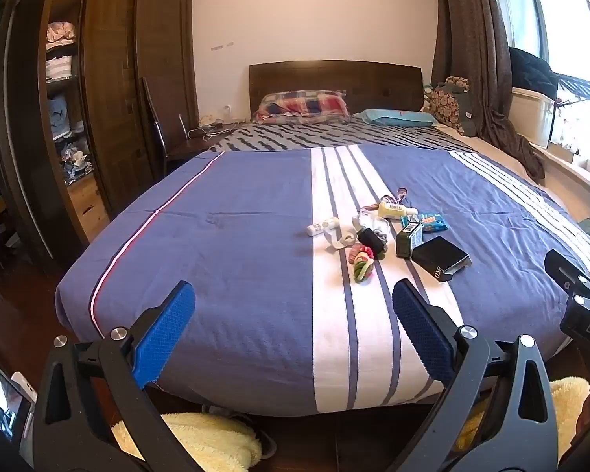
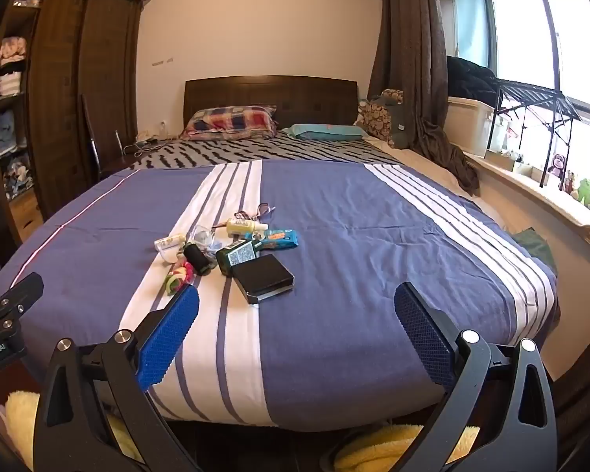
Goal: Collect trash
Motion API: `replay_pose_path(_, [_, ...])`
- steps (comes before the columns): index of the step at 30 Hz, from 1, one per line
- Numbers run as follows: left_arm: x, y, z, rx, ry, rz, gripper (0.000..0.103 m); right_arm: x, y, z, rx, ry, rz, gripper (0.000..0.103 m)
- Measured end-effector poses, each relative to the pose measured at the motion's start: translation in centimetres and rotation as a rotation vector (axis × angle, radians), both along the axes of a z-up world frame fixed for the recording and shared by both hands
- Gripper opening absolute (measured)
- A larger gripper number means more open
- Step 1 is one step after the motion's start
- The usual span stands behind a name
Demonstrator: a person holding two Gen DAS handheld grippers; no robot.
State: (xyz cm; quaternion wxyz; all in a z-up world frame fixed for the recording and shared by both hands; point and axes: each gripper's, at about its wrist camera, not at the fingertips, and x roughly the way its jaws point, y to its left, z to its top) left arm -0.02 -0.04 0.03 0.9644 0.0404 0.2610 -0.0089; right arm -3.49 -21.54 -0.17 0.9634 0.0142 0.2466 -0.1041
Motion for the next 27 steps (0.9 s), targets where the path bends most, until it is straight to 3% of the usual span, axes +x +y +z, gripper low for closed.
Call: replay_pose_path(27, [-1.0,0.9,1.1,-0.039,-0.036,0.007,0.095,-0.7,-0.2,0.8,0.006,-0.031,0.009,0.100])
